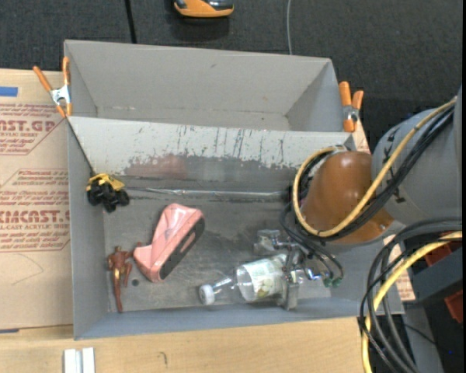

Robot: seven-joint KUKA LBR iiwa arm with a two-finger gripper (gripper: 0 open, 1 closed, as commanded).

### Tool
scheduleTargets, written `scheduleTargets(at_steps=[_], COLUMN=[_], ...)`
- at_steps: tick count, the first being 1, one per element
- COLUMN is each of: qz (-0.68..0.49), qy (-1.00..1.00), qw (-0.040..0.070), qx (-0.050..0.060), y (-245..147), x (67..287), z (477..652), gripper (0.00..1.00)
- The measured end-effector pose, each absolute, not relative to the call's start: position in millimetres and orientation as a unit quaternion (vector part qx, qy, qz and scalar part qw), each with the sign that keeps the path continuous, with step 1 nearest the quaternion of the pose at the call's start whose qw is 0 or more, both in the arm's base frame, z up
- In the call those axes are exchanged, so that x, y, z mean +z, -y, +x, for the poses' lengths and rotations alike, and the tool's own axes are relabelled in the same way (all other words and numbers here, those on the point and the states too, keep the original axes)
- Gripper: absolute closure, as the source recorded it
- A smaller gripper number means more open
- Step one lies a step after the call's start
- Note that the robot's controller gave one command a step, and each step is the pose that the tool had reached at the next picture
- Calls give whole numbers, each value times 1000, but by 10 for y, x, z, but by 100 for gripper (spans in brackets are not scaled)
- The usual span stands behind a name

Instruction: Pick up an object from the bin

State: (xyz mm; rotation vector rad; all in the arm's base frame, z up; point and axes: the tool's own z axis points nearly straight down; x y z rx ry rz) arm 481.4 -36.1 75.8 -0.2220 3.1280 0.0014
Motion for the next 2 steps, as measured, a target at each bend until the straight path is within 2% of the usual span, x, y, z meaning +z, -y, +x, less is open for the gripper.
scheduleTargets(at_steps=[1, 2], qz=[-185, -185], qy=[-983, -983], qw=[3, 3], qx=[0, 0], y=[284, 281], x=[697, 704], z=[4844, 4846], gripper=[100, 100])
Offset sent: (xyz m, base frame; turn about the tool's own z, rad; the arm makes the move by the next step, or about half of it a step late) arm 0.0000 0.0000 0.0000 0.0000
